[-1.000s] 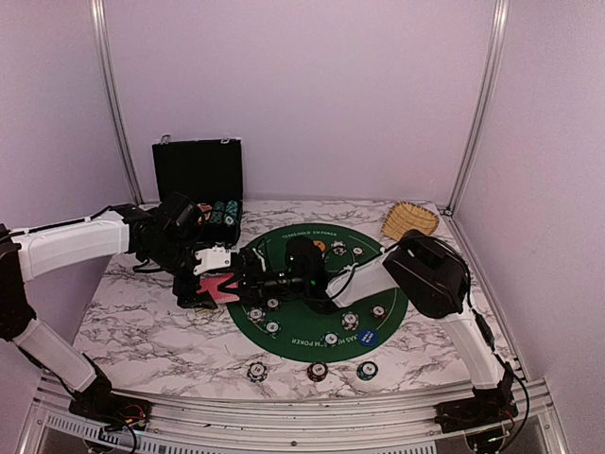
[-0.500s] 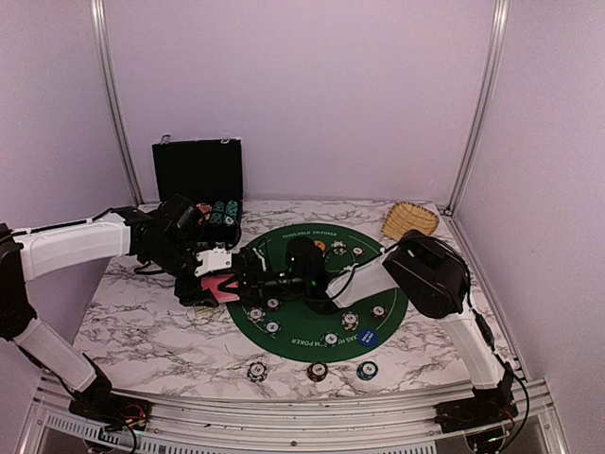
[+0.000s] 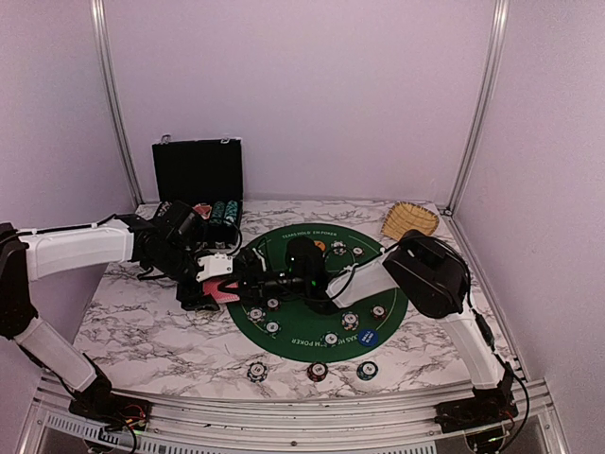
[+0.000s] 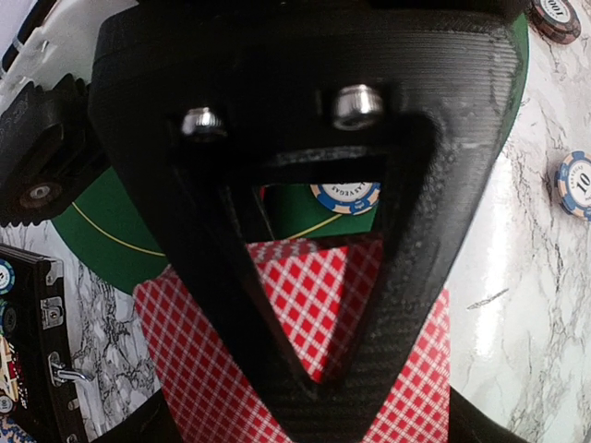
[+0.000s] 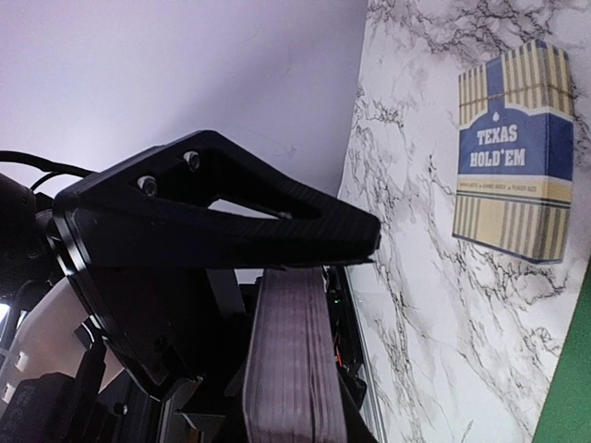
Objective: Distribute texas hold em gaming equipment
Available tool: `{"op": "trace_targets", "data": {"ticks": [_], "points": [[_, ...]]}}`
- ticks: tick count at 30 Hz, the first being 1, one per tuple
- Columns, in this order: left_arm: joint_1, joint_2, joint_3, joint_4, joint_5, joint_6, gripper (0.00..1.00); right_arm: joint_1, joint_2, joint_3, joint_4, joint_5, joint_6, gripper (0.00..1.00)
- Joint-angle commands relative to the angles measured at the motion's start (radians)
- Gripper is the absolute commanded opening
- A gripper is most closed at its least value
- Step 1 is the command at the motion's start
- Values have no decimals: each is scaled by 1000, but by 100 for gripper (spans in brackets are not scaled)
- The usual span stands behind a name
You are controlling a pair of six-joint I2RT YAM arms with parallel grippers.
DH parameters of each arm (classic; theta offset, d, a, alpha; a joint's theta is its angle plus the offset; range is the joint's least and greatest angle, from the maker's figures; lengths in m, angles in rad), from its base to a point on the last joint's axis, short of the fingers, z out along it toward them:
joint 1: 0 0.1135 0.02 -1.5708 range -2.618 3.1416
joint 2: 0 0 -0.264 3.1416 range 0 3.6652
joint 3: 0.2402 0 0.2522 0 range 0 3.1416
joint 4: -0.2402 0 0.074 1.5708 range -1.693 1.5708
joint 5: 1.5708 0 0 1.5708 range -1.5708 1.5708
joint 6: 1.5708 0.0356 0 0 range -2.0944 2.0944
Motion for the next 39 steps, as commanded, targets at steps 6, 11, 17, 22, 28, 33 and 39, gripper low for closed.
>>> {"op": "trace_targets", "data": {"ticks": [6, 11, 17, 22, 28, 33, 39], "points": [[0, 6, -11, 68, -5, -20, 73, 4, -44, 22, 13, -12, -10, 12], [-1, -4, 8, 41, 8, -16, 60, 0, -47, 43, -67, 0, -47, 12], [0, -1, 17, 33, -1, 5, 45, 0, -49, 38, -92, 6, -54, 12], [-3, -1, 19, 32, 2, 9, 40, -1, -61, 35, -138, 16, -84, 23], [-6, 0, 27, 30, 20, -13, 34, 5, -44, 65, -116, 18, -64, 41], [-6, -1, 26, 28, 16, -17, 31, 11, -35, 74, -94, 20, -46, 38], [-7, 5, 31, 28, 15, -31, 29, 13, -26, 73, -60, 24, -19, 30]]}}
